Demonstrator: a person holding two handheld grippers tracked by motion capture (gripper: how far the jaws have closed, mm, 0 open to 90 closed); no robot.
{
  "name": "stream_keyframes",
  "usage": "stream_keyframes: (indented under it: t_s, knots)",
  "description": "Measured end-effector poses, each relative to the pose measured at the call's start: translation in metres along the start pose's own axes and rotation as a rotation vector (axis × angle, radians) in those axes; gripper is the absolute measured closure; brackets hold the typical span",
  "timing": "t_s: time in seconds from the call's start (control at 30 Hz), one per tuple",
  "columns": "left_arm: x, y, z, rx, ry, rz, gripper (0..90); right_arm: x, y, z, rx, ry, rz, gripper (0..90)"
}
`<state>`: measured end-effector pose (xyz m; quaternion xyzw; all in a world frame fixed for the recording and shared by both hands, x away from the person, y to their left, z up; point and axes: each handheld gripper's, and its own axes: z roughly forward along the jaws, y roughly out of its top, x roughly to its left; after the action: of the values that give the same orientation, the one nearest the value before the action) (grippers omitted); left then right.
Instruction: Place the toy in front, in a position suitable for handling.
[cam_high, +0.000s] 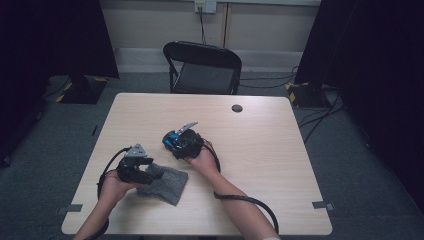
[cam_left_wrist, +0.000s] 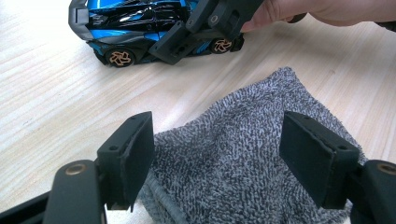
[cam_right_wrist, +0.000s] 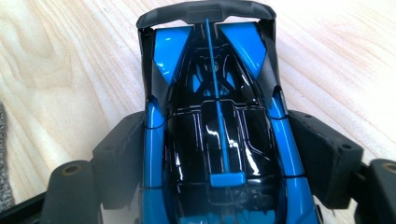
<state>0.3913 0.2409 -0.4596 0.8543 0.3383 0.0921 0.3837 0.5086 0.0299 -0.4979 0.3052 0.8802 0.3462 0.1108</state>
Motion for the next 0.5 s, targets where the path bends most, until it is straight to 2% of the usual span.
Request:
stream_keyframes:
  t_s: [0.13,0.5]
  knots:
    - [-0.0002,-0.0002,-0.0005,-0.002,-0.004,-0.011,26.5,0.0002,-0.0004,-0.0002,0.000,-0.004,0.001,24.5]
    - [0.0010,-0.0001,-0.0003,0.003,0.000,-0.006,26.6,-0.0005,-0.0015,-0.0016,-0.001,0.004,-0.010,25.8]
